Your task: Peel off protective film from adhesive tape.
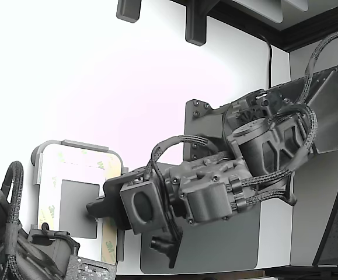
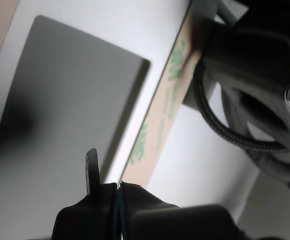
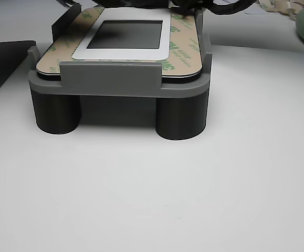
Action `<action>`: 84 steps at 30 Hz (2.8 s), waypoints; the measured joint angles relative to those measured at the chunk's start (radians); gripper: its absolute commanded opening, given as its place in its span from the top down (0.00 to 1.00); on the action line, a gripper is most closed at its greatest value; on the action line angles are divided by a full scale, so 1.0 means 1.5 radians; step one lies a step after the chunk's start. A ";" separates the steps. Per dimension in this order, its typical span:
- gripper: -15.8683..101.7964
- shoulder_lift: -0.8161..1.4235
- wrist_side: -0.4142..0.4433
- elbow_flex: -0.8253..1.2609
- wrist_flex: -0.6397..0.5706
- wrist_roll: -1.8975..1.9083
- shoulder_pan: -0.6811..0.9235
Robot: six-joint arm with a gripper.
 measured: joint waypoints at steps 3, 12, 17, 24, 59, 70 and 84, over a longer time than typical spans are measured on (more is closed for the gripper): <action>0.96 -0.027 0.000 -0.038 0.036 0.013 0.021; 0.96 -0.129 0.013 -0.172 0.117 0.041 0.067; 0.96 -0.144 0.018 -0.178 0.115 0.042 0.085; 0.95 -0.175 0.035 -0.209 0.139 0.040 0.105; 0.95 -0.192 0.053 -0.196 0.120 0.019 0.129; 0.94 -0.196 0.052 -0.222 0.162 0.034 0.129; 0.92 -0.202 0.043 -0.229 0.155 0.008 0.127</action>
